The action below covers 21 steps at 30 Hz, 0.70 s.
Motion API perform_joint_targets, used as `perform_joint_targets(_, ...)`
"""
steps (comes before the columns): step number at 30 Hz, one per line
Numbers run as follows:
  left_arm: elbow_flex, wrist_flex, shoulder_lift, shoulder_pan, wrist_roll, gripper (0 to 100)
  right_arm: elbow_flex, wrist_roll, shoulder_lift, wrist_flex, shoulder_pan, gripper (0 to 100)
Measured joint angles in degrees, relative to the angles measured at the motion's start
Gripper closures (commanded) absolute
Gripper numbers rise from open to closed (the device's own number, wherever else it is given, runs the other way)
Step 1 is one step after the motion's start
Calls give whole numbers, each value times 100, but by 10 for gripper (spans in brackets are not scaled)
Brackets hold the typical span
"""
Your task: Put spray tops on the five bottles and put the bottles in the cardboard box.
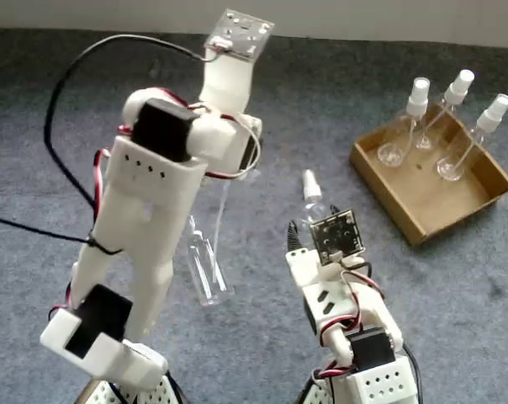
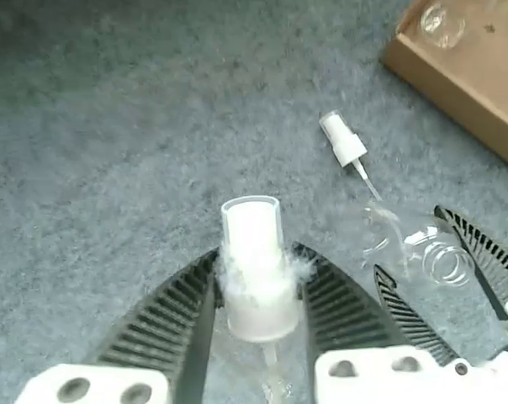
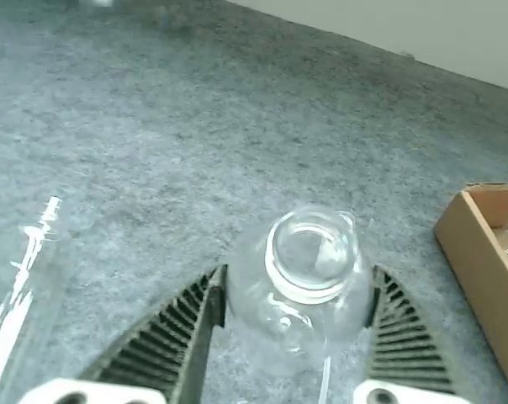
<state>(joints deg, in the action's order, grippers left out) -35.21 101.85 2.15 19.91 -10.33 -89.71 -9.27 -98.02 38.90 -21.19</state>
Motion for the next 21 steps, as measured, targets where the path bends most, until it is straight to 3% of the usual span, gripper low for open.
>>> perform_joint_targets(9, 0, 9, 1363, -457, 9, 995, -62, 0, 0, -193, -765, 789)
perform_joint_targets(16, 0, 18, 2391, -448, 9, 995, -589, -9, -44, -633, -897, 789)
perform_joint_targets(21, 501, 18, 2989, -484, 607, 995, -598, -501, 0, -633, -888, 789)
